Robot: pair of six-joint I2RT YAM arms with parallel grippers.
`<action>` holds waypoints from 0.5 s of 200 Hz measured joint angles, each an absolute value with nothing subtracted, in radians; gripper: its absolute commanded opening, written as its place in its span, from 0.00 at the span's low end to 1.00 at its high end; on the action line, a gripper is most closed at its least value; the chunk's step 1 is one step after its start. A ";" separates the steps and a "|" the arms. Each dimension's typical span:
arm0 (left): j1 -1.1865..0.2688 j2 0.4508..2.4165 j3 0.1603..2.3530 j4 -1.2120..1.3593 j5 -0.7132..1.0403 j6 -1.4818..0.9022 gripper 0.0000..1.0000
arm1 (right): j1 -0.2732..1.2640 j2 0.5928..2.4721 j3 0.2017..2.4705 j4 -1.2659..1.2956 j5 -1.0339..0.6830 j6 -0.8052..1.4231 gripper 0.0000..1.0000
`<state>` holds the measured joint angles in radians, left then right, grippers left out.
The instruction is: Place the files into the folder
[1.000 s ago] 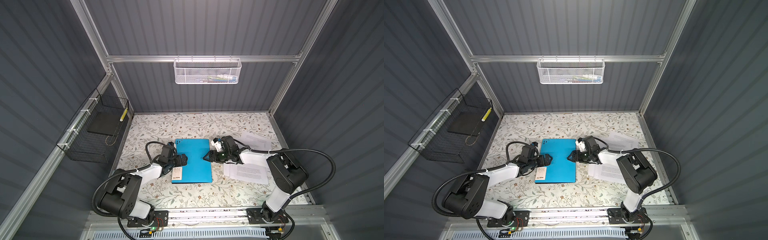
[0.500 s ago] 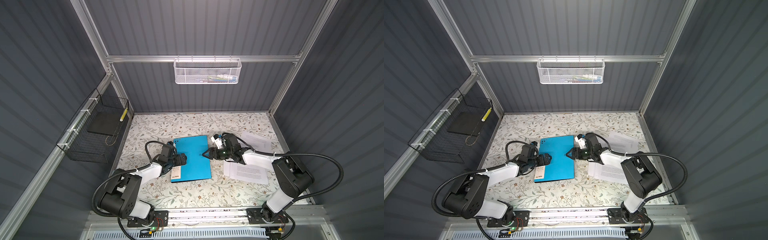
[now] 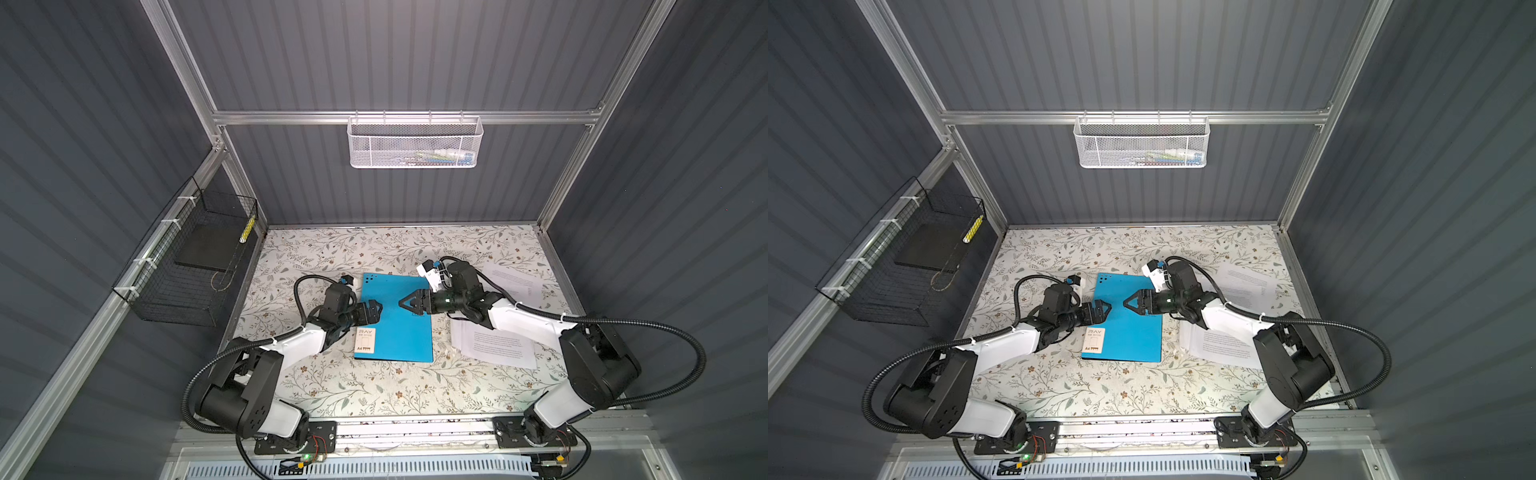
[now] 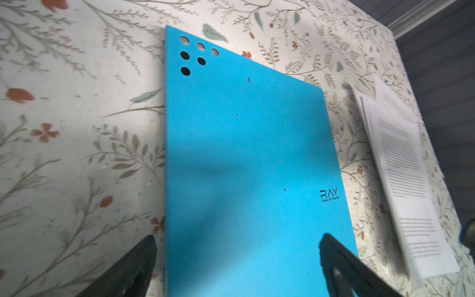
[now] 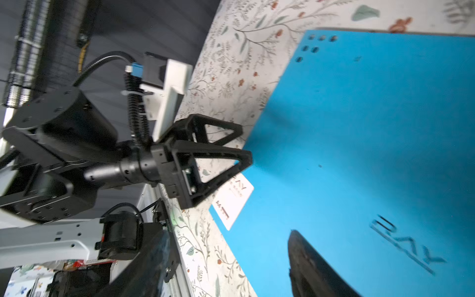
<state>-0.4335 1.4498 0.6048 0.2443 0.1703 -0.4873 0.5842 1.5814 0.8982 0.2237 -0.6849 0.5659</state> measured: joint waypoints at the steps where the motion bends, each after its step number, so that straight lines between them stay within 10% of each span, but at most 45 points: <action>1: -0.434 1.450 0.605 0.246 0.171 -0.487 0.99 | 0.585 1.581 0.898 0.226 -0.686 0.567 0.72; 100: -0.386 1.428 0.621 0.136 0.117 -0.440 0.99 | 0.570 1.624 1.059 -0.208 -0.405 0.508 0.73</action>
<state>-0.3862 1.4281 0.6212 0.1360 0.1165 -0.4400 0.5697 1.6241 1.0592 -0.2081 -0.4053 0.5083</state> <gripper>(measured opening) 0.992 0.728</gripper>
